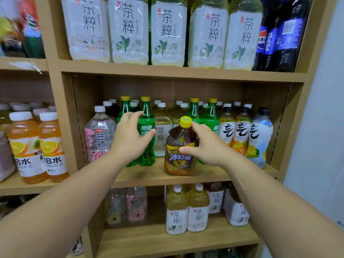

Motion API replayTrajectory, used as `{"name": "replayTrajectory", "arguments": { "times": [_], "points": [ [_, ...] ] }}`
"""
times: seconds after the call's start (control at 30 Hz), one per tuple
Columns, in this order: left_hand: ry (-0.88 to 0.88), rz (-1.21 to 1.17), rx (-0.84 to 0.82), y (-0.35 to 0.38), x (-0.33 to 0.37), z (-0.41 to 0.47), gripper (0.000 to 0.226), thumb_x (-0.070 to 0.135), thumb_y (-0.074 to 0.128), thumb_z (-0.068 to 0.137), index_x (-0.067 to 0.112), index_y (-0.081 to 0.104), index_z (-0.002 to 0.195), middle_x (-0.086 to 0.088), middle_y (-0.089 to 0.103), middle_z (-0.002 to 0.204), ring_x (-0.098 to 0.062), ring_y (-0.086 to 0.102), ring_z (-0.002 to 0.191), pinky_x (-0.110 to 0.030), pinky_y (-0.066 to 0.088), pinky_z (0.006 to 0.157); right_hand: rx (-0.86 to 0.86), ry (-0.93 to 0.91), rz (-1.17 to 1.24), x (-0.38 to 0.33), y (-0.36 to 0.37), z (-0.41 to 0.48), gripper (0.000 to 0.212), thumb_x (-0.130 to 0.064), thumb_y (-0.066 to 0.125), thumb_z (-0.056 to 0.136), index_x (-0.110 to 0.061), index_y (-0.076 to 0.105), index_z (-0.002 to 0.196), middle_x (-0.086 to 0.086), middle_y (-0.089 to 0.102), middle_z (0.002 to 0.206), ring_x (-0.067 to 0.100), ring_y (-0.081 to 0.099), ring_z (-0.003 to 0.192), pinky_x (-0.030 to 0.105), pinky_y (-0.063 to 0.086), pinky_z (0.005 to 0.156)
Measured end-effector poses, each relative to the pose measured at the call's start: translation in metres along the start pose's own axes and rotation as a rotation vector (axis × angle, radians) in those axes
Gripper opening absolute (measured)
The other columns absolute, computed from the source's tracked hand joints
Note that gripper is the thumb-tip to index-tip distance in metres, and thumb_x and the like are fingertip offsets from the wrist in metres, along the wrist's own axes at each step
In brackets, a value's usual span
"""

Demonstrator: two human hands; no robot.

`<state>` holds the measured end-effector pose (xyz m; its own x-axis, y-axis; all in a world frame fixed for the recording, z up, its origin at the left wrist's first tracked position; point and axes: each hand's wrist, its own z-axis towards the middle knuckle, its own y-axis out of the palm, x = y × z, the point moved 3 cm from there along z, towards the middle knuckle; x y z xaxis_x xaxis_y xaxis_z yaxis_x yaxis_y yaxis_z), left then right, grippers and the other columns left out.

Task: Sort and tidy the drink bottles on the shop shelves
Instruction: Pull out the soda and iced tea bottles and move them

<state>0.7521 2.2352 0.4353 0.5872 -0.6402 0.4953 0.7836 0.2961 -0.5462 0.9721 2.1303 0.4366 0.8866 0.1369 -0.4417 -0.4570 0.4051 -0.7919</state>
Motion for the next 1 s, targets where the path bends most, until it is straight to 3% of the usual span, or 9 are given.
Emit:
{"name": "replayTrajectory", "arguments": {
  "times": [0.07, 0.23, 0.33, 0.43, 0.5, 0.67, 0.8, 1.0],
  "points": [
    [-0.023, 0.086, -0.003, -0.004, 0.006, 0.018, 0.074, 0.046, 0.069, 0.092, 0.02, 0.036, 0.153, -0.009, 0.038, 0.151, -0.032, 0.045, 0.135, -0.047, 0.044, 0.109, -0.018, 0.011, 0.013, 0.0, 0.002, 0.007, 0.078, -0.05, 0.077, 0.085, -0.032, 0.037, 0.149, -0.004, 0.053, 0.14, 0.019, 0.055, 0.126, 0.042, 0.048, 0.108],
    [-0.084, 0.213, -0.054, -0.002, 0.025, 0.055, 0.079, 0.048, 0.066, 0.093, 0.008, 0.032, 0.153, -0.018, 0.053, 0.14, -0.038, 0.056, 0.123, -0.045, 0.049, 0.096, -0.029, 0.036, 0.065, 0.0, 0.014, 0.023, 0.079, -0.05, 0.076, 0.085, -0.038, 0.031, 0.15, -0.006, 0.053, 0.144, 0.018, 0.058, 0.125, 0.046, 0.05, 0.106],
    [-0.166, 0.179, -0.065, 0.007, 0.025, 0.068, 0.078, 0.042, 0.068, 0.093, 0.002, 0.035, 0.151, -0.016, 0.065, 0.114, -0.035, 0.063, 0.095, -0.04, 0.048, 0.073, -0.006, 0.076, 0.105, 0.006, 0.017, 0.027, 0.077, -0.053, 0.074, 0.086, -0.039, 0.032, 0.149, -0.006, 0.054, 0.141, 0.019, 0.06, 0.122, 0.047, 0.052, 0.103],
    [-0.209, 0.185, -0.053, 0.012, 0.021, 0.071, 0.047, 0.036, 0.068, 0.095, -0.003, 0.057, 0.119, -0.01, 0.06, 0.084, -0.027, 0.053, 0.069, -0.035, 0.038, 0.061, -0.017, 0.105, 0.129, 0.013, 0.018, 0.031, 0.075, -0.054, 0.071, 0.088, -0.038, 0.031, 0.15, -0.005, 0.056, 0.141, 0.02, 0.06, 0.121, 0.047, 0.054, 0.102],
    [-0.204, 0.165, -0.023, 0.012, 0.02, 0.072, 0.036, 0.035, 0.067, 0.095, 0.002, 0.057, 0.104, -0.012, 0.062, 0.086, -0.029, 0.053, 0.071, -0.035, 0.038, 0.062, -0.015, 0.102, 0.126, 0.014, 0.02, 0.033, 0.076, -0.052, 0.071, 0.09, -0.037, 0.029, 0.152, -0.004, 0.053, 0.144, 0.02, 0.06, 0.123, 0.047, 0.053, 0.102],
    [-0.122, 0.05, 0.008, 0.009, 0.026, 0.068, 0.036, 0.041, 0.065, 0.096, 0.006, 0.061, 0.105, -0.002, 0.057, 0.075, -0.025, 0.058, 0.07, -0.035, 0.037, 0.061, 0.029, 0.1, 0.157, 0.016, 0.027, 0.034, 0.077, -0.05, 0.07, 0.091, -0.037, 0.028, 0.154, -0.005, 0.051, 0.148, 0.018, 0.058, 0.125, 0.046, 0.052, 0.104],
    [-0.08, 0.009, 0.086, 0.002, 0.022, 0.058, 0.031, 0.038, 0.063, 0.098, 0.008, 0.058, 0.1, -0.004, 0.057, 0.085, -0.032, 0.058, 0.084, -0.036, 0.038, 0.068, 0.048, 0.102, 0.146, 0.016, 0.032, 0.036, 0.079, -0.051, 0.068, 0.092, -0.035, 0.024, 0.156, -0.003, 0.046, 0.152, 0.021, 0.055, 0.129, 0.047, 0.05, 0.106],
    [0.055, -0.05, 0.172, -0.029, 0.031, 0.045, 0.027, 0.036, 0.063, 0.098, 0.014, 0.052, 0.087, 0.003, 0.047, 0.073, -0.026, 0.048, 0.074, -0.037, 0.025, 0.061, 0.048, 0.135, 0.137, 0.011, 0.039, 0.04, 0.082, -0.054, 0.065, 0.093, -0.035, 0.02, 0.159, 0.0, 0.039, 0.158, 0.024, 0.051, 0.135, 0.05, 0.048, 0.109]
  ]
}}
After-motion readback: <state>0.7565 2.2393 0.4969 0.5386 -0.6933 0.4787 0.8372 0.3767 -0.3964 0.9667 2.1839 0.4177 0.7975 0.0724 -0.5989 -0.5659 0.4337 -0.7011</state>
